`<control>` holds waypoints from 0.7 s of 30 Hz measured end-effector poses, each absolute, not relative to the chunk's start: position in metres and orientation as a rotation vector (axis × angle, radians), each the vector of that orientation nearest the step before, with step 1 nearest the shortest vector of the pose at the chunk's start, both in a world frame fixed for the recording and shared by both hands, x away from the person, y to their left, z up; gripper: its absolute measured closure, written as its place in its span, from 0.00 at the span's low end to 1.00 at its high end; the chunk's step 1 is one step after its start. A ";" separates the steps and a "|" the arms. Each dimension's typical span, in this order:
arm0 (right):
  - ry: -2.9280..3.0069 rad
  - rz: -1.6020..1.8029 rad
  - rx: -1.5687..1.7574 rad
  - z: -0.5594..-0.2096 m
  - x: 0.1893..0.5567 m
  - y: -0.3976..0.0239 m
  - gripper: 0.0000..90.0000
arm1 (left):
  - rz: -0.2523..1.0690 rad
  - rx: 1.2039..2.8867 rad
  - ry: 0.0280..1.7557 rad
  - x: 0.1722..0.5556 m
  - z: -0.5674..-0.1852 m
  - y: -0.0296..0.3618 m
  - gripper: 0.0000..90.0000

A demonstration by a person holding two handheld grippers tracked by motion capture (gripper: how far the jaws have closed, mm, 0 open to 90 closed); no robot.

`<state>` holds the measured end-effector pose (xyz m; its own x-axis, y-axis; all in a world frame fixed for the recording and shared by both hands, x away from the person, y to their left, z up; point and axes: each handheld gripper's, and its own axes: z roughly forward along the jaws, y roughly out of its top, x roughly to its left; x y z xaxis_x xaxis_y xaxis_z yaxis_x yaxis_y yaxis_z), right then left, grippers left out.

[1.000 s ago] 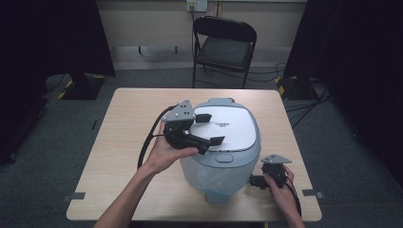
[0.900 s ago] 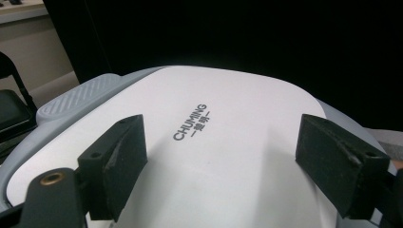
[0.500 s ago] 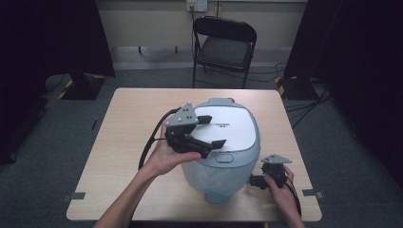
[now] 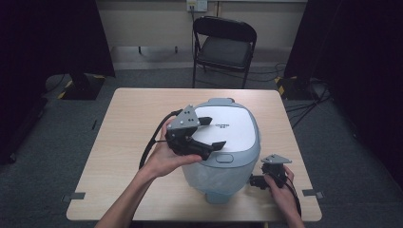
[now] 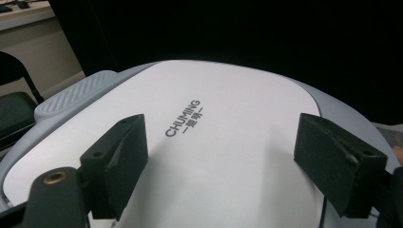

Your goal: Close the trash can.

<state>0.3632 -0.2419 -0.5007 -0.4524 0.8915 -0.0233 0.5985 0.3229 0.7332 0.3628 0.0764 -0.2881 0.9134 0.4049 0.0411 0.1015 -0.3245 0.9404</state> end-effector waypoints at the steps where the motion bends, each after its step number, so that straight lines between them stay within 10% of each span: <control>1: 2.168 0.928 1.318 -0.501 0.363 -0.242 0.11 | 0.318 1.892 0.372 0.363 -0.288 0.077 0.20; 21: 2.167 0.928 1.313 -0.501 0.363 -0.242 0.11 | 0.347 1.737 0.509 0.374 -0.276 0.124 0.18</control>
<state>0.3634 -0.2420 -0.5007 -0.4529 0.8912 -0.0255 0.5964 0.3241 0.7343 0.3736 0.1241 -0.2759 0.8582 0.5116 -0.0413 0.1494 -0.1721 0.9737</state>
